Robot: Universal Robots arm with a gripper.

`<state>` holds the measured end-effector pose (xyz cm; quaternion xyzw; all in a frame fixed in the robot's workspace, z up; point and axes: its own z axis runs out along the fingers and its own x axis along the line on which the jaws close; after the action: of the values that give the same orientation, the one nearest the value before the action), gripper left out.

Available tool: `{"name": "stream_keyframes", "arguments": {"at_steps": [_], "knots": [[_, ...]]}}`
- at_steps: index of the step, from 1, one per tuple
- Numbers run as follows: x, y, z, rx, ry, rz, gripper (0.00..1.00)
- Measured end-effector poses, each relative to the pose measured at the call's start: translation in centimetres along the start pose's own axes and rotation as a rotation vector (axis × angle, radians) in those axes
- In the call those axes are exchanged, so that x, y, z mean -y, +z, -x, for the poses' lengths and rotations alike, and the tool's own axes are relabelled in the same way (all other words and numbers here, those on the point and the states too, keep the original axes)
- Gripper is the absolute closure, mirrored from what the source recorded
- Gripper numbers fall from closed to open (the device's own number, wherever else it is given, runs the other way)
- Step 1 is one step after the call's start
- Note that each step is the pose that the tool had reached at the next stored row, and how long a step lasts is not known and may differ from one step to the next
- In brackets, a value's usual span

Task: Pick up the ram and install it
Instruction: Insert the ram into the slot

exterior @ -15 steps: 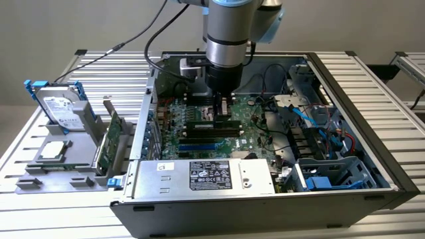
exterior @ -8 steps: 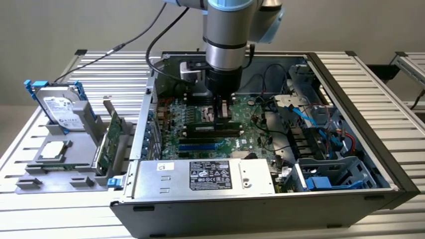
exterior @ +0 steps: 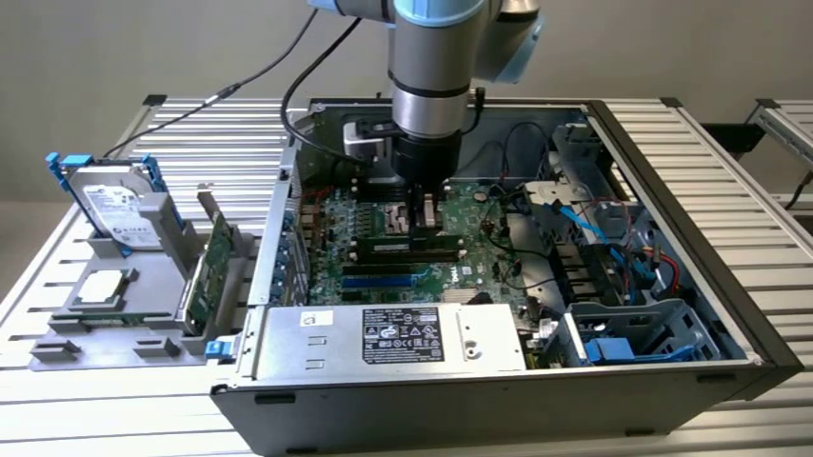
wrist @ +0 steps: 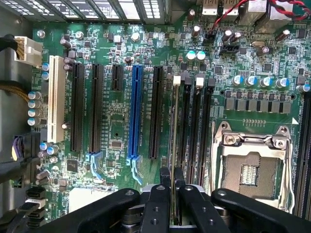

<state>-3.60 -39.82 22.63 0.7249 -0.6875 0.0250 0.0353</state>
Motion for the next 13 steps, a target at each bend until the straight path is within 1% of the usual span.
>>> {"name": "stream_keyframes", "arguments": {"at_steps": [8, 13], "knots": [[-0.01, 0.09, 0.20, -0.0007, -0.001, -0.0001, 0.86], [-0.01, 0.22, 0.23, -0.0035, -0.002, -0.0001, 0.86]]}}
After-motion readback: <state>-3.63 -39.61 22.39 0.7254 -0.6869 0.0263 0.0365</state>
